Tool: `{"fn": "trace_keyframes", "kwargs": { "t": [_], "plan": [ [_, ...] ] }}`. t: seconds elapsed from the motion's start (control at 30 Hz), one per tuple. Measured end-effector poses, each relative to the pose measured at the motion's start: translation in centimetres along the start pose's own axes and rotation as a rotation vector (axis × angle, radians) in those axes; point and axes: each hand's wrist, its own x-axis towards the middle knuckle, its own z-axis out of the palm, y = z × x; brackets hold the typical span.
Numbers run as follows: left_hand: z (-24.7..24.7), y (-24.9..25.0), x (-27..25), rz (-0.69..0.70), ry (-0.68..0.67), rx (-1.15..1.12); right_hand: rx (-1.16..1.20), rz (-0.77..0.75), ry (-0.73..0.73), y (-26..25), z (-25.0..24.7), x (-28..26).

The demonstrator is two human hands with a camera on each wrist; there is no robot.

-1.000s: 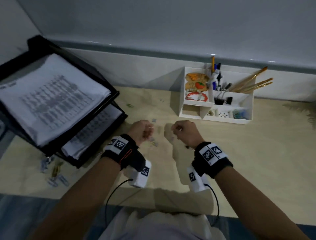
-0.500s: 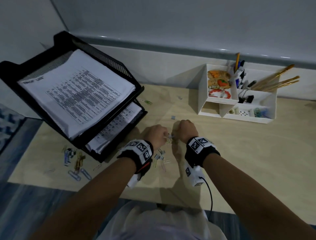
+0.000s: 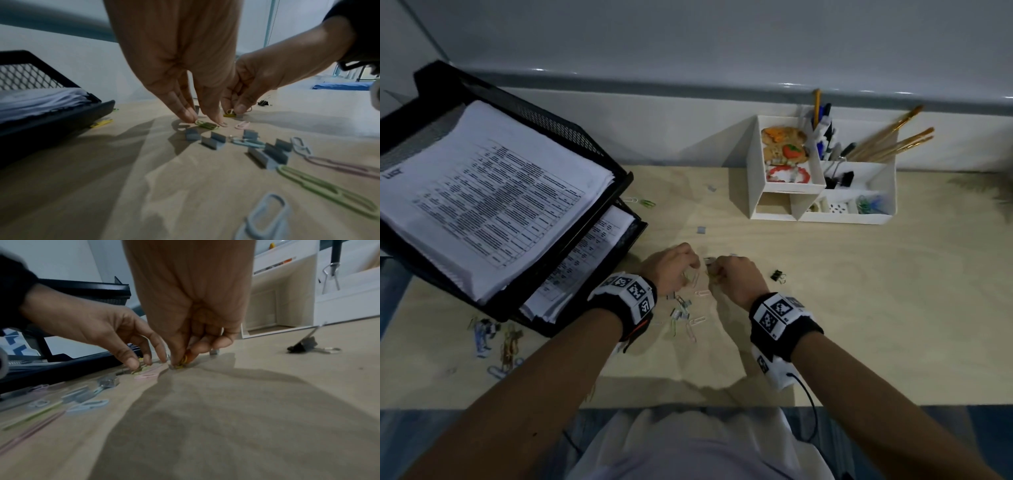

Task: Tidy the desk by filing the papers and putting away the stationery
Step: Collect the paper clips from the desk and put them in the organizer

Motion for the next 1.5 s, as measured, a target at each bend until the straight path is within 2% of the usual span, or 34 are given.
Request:
{"fn": "trace_keyframes", "kwargs": {
  "t": [0.27, 0.37, 0.43, 0.5, 0.57, 0.63, 0.7, 0.73, 0.8, 0.9, 0.97, 1.0, 1.07, 1.1, 1.13, 1.2, 1.27, 1.33, 1.43, 1.5],
  "plan": [
    [0.9, -0.7, 0.2, 0.011, 0.013, 0.086, -0.162, 0.039, 0.030, -1.4, 1.1, 0.2],
    [1.4, -1.2, 0.4, -0.006, 0.003, 0.098, -0.202, 0.064, -0.023, -1.6, 1.1, 0.3],
    [1.5, -1.1, 0.3, -0.026, -0.007, 0.198, -0.201, 0.066, -0.047, -1.7, 0.8, 0.3],
    [1.6, -0.6, 0.0, -0.043, 0.008, 0.287, -0.066, 0.063, -0.005, -1.4, 0.4, 0.4],
    [1.5, -0.4, -0.1, -0.067, 0.028, 0.252, 0.215, 0.096, 0.061, -0.6, -0.1, 0.7],
    [1.3, -0.5, 0.0, -0.136, 0.074, 0.023, 0.603, 0.157, 0.133, 0.3, -0.8, 0.5],
    [1.1, -0.8, -0.1, -0.277, 0.176, -0.397, 0.926, 0.218, 0.136, 1.0, -1.1, 0.0],
    [1.0, -0.9, -0.2, -0.337, 0.228, -0.623, 1.010, 0.235, 0.105, 1.1, -1.2, -0.3],
    [0.6, -0.6, -0.5, -0.376, 0.287, -0.973, 1.038, 0.221, 0.043, 0.9, -1.2, -0.8],
    [-0.4, 0.4, -1.2, -0.400, 0.256, -1.461, 1.062, 0.244, -0.028, 0.1, -1.0, -1.3],
    [-0.9, 0.5, -1.5, -0.461, 0.191, -1.678, 1.094, 0.315, -0.073, -0.4, -0.8, -1.4],
    [-0.9, 0.3, -1.6, -0.489, 0.168, -1.715, 1.025, 0.316, -0.071, -0.5, -0.7, -1.4],
    [-0.8, 0.0, -1.2, -0.566, 0.174, -1.604, 0.670, 0.239, -0.034, -0.6, 0.0, -1.3],
    [-0.8, 0.0, -1.0, -0.592, 0.187, -1.438, 0.473, 0.174, -0.018, -0.8, 0.4, -1.4],
    [-0.8, 0.2, -0.9, -0.593, 0.192, -1.199, 0.325, 0.111, -0.021, -1.1, 0.8, -1.5],
    [-0.8, 1.0, -1.0, -0.527, 0.174, -0.666, 0.172, 0.016, -0.063, -1.2, 1.8, -1.6],
    [-0.7, 2.2, -1.1, -0.440, 0.119, -0.355, 0.126, -0.001, -0.081, -0.8, 2.2, -1.7],
    [-0.7, 3.4, -1.2, -0.388, 0.089, -0.156, 0.121, 0.006, -0.100, -0.4, 2.0, -1.9],
    [-0.2, 4.7, -1.3, -0.334, 0.107, 0.078, 0.132, 0.057, -0.113, 0.4, 1.4, -2.3],
    [0.2, 5.4, -1.3, -0.318, 0.105, 0.180, 0.172, 0.080, -0.063, 1.0, 1.2, -2.6]
  ]
}}
